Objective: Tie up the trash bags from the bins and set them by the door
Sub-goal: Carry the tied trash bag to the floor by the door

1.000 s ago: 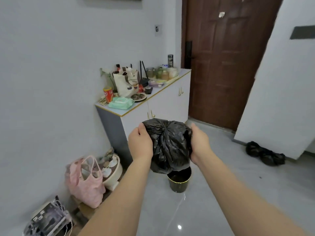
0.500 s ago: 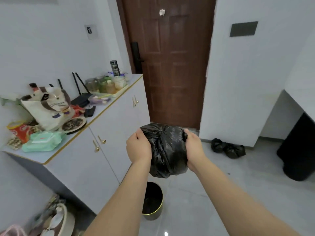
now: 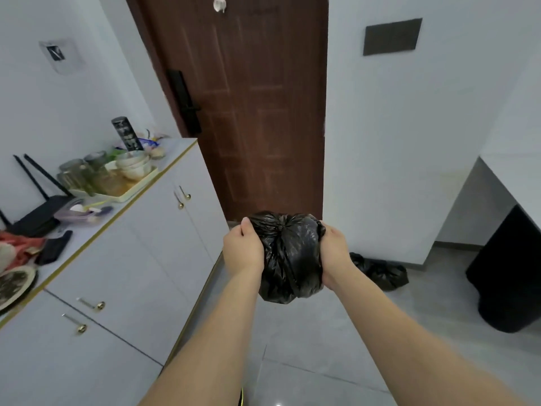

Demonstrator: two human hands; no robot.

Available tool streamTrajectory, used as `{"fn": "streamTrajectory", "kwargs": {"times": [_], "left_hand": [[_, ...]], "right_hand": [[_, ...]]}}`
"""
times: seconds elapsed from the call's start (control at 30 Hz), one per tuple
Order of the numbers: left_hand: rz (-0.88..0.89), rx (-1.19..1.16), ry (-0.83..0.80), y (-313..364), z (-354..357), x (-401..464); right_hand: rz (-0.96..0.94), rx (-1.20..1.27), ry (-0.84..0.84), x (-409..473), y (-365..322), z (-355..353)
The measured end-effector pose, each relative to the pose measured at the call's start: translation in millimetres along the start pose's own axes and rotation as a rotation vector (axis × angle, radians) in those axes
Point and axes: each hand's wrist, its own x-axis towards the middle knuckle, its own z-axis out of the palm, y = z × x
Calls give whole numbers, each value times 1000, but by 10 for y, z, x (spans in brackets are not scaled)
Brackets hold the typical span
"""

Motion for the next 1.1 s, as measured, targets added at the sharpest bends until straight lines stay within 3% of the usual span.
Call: {"fn": "streamTrajectory", "kwargs": {"times": [0.43, 0.73, 0.9, 1.1], "left_hand": [[-79, -73, -215, 514, 2484, 1358], [-84, -25, -150, 813, 3975, 1932], [-93, 1, -134, 139, 5125, 2365], [-31, 20, -162, -1798, 6518, 2688]], "right_hand": [[-21, 12, 141, 2318, -927, -438], [24, 6, 67, 3879, -1382, -928], [76, -31, 163, 5216, -946, -1325], [156, -13, 172, 6775, 771, -2060]]}}
